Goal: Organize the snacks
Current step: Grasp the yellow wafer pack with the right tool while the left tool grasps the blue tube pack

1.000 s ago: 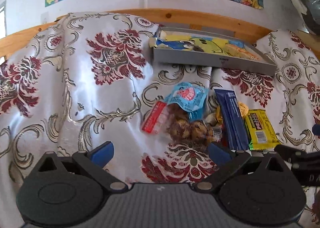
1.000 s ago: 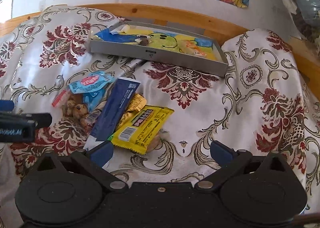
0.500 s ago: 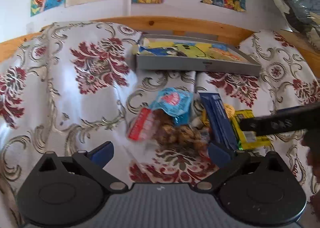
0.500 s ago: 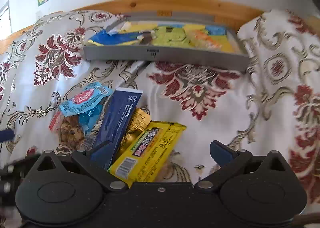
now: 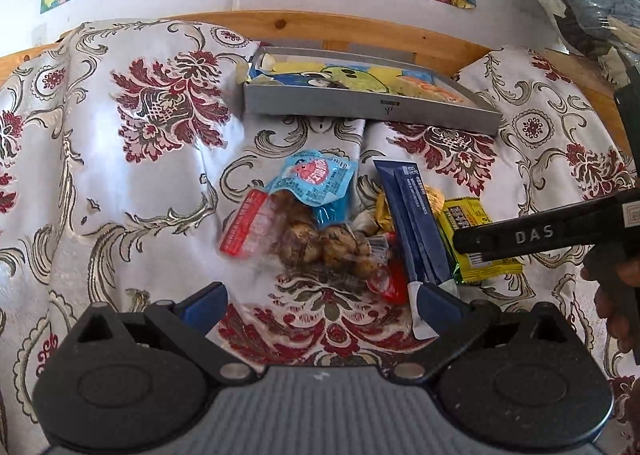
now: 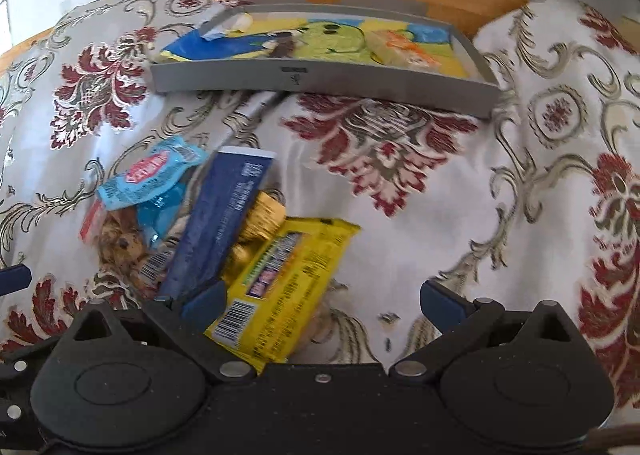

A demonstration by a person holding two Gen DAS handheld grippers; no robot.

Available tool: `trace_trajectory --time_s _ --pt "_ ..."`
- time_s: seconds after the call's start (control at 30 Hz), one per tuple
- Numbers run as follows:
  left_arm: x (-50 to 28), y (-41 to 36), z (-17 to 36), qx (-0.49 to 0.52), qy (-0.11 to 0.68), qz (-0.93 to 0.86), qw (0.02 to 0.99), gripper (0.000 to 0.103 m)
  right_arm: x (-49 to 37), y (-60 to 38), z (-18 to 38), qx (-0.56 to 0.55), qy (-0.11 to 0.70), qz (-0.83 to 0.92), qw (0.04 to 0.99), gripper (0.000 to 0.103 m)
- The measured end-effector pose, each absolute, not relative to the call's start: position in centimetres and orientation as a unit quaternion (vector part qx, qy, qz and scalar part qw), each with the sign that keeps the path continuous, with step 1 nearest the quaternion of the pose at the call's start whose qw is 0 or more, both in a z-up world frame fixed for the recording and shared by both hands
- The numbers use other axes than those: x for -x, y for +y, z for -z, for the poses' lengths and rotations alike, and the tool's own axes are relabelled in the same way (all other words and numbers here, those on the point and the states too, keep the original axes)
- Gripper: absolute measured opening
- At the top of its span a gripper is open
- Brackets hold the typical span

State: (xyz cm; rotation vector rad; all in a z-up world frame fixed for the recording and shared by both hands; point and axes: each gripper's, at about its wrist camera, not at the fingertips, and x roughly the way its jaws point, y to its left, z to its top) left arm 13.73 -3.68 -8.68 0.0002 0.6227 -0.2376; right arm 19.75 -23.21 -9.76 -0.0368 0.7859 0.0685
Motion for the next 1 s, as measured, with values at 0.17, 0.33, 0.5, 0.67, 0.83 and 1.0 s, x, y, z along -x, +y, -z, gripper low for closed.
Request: trace_trajectory --time_s 0.17,0.33,0.5,0.67,0.83,1.0 --pt "-13.5 -4.0 8.7 0.0 0.307 0.119 0.944 0.102 -19.5 -23.2 9.4 0.03 0.366 -0.021 0.93 0.102" --pt "-13.1 -4.5 8.9 -0.006 0.31 0.123 0.943 0.102 -20.1 -21.7 10.0 0.037 0.366 -0.042 0.929 0.102" --pt "-13.1 -5.0 8.7 -0.008 0.312 0.124 0.942 0.102 -19.8 -21.0 10.4 0.091 0.372 -0.032 0.923 0.091" --pt "-13.7 -6.4 8.2 -0.021 0.317 0.123 0.94 0.102 -18.7 -22.3 9.3 0.106 0.372 -0.048 0.921 0.083" --pt "-14.4 -8.2 8.2 -0.038 0.331 0.117 0.936 0.102 -18.9 -24.3 9.0 0.116 0.377 -0.104 0.913 0.083" --pt "-15.7 -9.9 8.3 -0.051 0.35 0.097 0.93 0.102 -20.6 -26.7 8.9 0.074 0.385 -0.15 0.907 0.083"
